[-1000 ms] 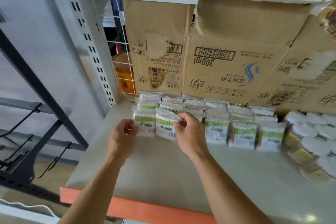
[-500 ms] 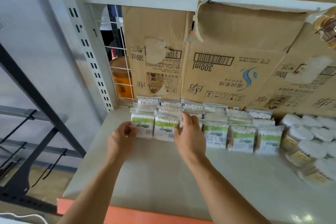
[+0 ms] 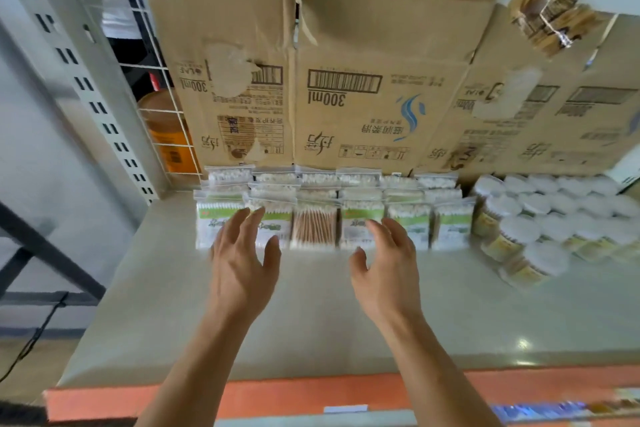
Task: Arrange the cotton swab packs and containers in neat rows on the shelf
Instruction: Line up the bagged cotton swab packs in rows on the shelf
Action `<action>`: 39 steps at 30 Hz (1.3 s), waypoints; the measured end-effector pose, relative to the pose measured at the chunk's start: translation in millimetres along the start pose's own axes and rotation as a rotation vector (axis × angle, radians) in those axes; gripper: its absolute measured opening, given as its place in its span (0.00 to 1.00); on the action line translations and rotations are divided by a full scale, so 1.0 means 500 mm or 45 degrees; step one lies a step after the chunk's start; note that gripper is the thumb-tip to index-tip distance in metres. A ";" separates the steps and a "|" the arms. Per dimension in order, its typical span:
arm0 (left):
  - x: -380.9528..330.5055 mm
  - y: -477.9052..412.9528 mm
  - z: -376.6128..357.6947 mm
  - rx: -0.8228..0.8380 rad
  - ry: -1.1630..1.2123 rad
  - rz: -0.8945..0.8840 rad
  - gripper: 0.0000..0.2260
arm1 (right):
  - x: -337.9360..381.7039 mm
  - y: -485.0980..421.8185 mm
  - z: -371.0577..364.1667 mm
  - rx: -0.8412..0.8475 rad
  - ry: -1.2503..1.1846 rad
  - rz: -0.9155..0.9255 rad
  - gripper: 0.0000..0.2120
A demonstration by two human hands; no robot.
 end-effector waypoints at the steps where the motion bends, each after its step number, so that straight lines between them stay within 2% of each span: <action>1: -0.020 0.008 -0.017 0.023 0.007 -0.037 0.21 | -0.014 0.005 0.016 -0.015 0.020 -0.021 0.22; 5: -0.094 0.049 -0.094 0.126 0.048 -0.156 0.22 | -0.085 0.027 0.073 -0.023 0.087 -0.117 0.25; 9: -0.181 0.093 -0.166 0.253 -0.012 -0.248 0.24 | -0.155 0.040 0.148 -0.148 0.104 -0.143 0.26; 17: -0.431 0.163 -0.281 0.307 -0.134 -0.343 0.26 | -0.331 0.042 0.320 -0.227 0.036 -0.167 0.30; 27: -0.782 0.296 -0.499 0.351 -0.029 -0.450 0.25 | -0.678 0.069 0.536 -0.089 -0.002 -0.385 0.30; 34: -0.916 0.364 -0.652 0.490 -0.087 -0.500 0.26 | -0.877 0.111 0.642 -0.023 0.037 -0.642 0.29; 39: -0.989 0.409 -0.763 0.574 -0.090 -0.532 0.26 | -0.989 0.114 0.700 -0.009 0.090 -0.708 0.29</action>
Point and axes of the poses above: each hand's wrist, its own y-axis away from the middle knuckle, its own z-axis out of the back of the hand, x = y × z, the point moved 9 cm from there along -y, towards the middle knuckle, and after that the axes turned 2 degrees about z, right-handed, at the moved point
